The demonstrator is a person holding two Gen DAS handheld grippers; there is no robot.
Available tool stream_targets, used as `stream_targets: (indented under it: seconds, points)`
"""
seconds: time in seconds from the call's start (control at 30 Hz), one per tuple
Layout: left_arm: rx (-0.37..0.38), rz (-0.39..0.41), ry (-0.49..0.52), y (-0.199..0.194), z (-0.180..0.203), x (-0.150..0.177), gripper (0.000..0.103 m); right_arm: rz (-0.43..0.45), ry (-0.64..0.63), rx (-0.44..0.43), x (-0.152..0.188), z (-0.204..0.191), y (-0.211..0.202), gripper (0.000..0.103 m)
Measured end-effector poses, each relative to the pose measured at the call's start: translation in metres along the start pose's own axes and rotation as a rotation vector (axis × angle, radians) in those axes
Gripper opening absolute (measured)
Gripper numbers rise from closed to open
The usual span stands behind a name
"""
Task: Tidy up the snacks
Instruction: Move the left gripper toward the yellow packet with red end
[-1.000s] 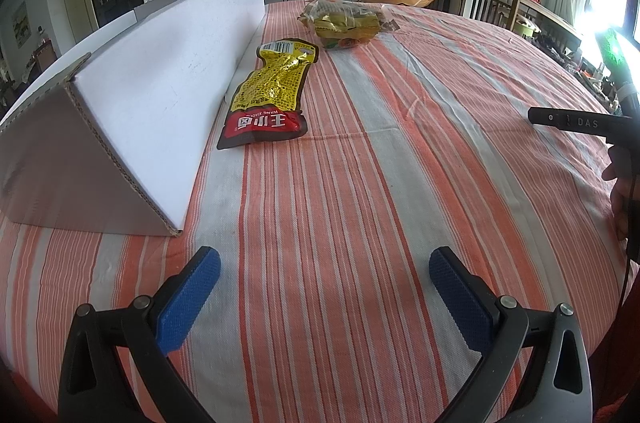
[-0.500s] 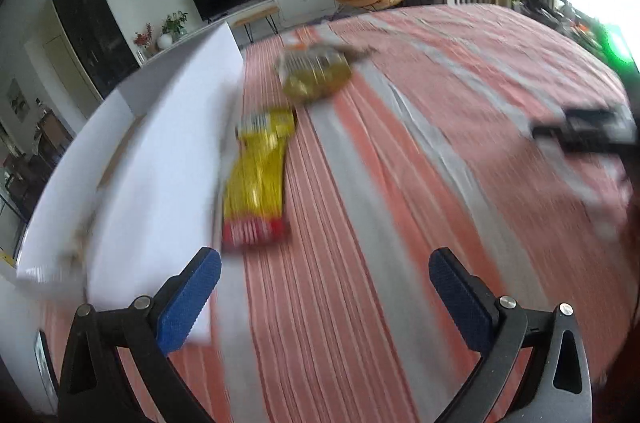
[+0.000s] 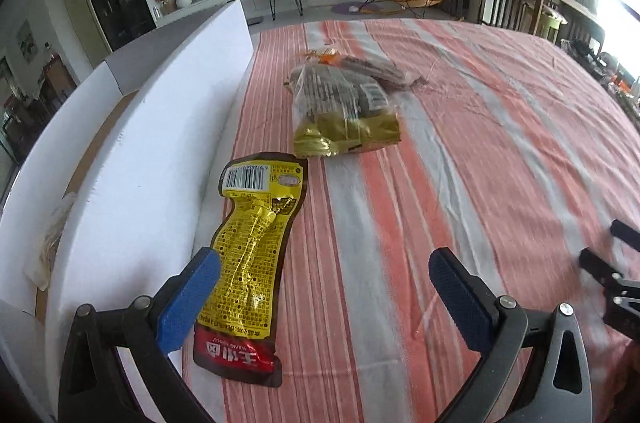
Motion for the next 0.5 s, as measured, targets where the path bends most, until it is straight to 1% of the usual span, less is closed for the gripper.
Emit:
stream_targets:
  seconds: [0.1, 0.17, 0.23, 0.33, 0.43, 0.5]
  points:
    - [-0.064, 0.017, 0.009, 0.004, -0.002, 0.004, 0.103, 0.000, 0.000, 0.000, 0.000, 0.000, 0.000, 0.083]
    - [-0.090, 0.015, -0.005, 0.009, -0.007, 0.005, 0.103, 0.000, 0.000, 0.000, 0.000, 0.000, 0.000, 0.083]
    - [-0.081, -0.003, -0.041, 0.018, -0.013, 0.007, 0.102, 0.000, 0.000, 0.000, 0.000, 0.000, 0.000, 0.084]
    - [-0.097, -0.020, -0.052, 0.028, -0.014, 0.010, 0.102, 0.000, 0.001, 0.000, 0.000, 0.001, 0.000, 0.084]
    - [-0.091, -0.046, -0.082, 0.040, -0.017, 0.010, 0.103, 0.001, 0.003, -0.002, 0.000, 0.000, 0.000, 0.084]
    - [-0.095, -0.040, -0.104, 0.045, -0.018, 0.008, 0.103, 0.002, 0.006, -0.004, 0.000, 0.001, 0.000, 0.084]
Point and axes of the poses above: each gripper's, at about its wrist camera, not at the fingertips, and y roughly the way its jaws point, z to its right, x to its underside, the point moved 1 cm from there along y, roughly the way its jaws point, and after that the axes turned 9 degrees about z, right-handed, at the moved point
